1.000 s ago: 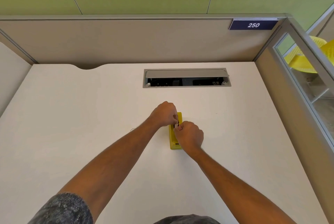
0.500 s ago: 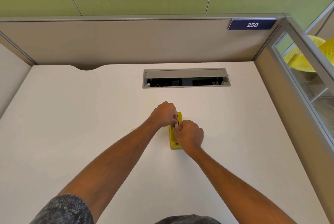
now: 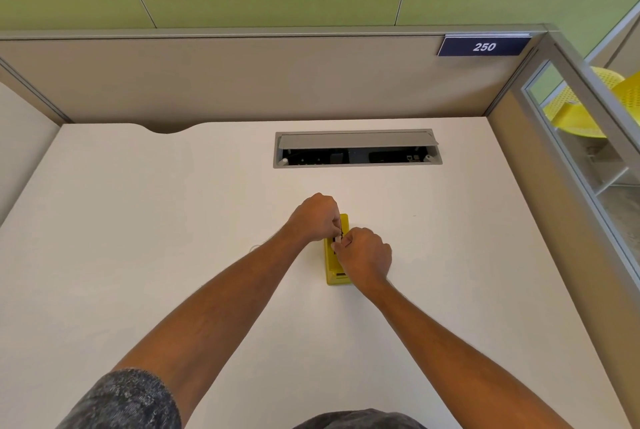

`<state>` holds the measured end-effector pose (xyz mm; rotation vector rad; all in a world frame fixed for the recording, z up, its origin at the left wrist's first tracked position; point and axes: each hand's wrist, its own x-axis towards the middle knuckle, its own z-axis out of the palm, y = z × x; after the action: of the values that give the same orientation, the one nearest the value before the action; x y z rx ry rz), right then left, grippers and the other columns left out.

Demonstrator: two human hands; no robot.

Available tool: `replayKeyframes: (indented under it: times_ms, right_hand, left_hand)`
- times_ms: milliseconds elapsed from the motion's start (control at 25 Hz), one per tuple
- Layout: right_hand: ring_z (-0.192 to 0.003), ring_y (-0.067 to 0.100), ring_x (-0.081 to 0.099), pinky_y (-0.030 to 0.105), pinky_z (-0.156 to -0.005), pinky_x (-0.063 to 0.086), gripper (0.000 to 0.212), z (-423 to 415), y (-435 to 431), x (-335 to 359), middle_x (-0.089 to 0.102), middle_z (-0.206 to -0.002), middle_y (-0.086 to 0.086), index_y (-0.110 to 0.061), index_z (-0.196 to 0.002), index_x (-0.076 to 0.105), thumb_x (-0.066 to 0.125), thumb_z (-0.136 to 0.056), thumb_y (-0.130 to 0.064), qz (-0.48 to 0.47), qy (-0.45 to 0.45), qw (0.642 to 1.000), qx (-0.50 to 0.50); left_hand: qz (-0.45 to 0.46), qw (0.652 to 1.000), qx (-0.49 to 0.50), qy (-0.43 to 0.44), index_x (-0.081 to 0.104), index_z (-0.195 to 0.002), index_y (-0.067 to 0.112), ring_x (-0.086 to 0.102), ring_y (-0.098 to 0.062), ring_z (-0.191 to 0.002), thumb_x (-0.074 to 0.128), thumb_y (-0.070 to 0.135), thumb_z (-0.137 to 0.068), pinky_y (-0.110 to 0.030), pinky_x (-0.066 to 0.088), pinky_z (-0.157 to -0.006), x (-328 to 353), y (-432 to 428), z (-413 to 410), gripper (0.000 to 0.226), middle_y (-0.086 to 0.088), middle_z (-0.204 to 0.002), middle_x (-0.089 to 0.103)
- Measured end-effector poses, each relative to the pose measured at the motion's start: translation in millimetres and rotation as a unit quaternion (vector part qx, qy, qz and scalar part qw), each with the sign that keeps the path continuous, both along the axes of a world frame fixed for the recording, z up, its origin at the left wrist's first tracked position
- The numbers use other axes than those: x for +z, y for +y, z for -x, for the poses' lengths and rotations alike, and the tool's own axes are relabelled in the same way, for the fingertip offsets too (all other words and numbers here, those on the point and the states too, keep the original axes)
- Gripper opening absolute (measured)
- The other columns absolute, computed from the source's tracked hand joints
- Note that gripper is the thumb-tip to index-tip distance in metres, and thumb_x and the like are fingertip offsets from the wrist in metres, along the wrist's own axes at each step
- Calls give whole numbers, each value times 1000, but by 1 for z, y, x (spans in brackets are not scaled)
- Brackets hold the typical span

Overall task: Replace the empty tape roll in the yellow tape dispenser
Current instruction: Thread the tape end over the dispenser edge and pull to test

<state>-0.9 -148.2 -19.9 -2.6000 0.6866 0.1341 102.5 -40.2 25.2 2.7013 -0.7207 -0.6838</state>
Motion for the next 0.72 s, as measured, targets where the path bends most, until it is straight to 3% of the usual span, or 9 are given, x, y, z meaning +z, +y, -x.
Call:
replayKeyframes:
  times_ms: [160,360,520,720]
  right_hand:
    - [-77,17,67,35,-78,52,36,-5,0,1,73,-84,-8,-26,-86,74,66,-96,-60,-11,-1,1000,-8]
    - [-77,15,63,35,-80,51,34,-1,1,-3,74,-88,-8,-26,-91,75,66,-97,-58,-4,3,1000,-7]
    - [-75,13,61,33,-78,46,31,-3,-1,-2,65,-81,-13,-28,-88,73,69,-95,-58,-5,-5,1000,-7]
    - [-79,16,68,36,-82,52,36,4,2,-6,75,-88,-8,-25,-91,77,63,-99,-57,-2,-15,1000,-5]
  left_hand:
    - [-2,1000,-4,-1,89,-88,20,55,-8,-64,84,24,-85,-22,43,-59,-1,-1,-2,7,4,-80,80]
    - [4,1000,-1,2,89,-91,19,62,-8,-73,85,24,-86,-26,50,-68,-1,-1,-3,8,5,-86,82]
    - [-5,1000,-1,-3,88,-89,19,56,-6,-64,84,23,-86,-24,47,-63,-2,-2,-3,7,7,-79,78]
    - [-5,1000,2,-2,88,-89,19,55,-4,-63,84,24,-86,-26,51,-66,-2,-2,-3,7,6,-83,81]
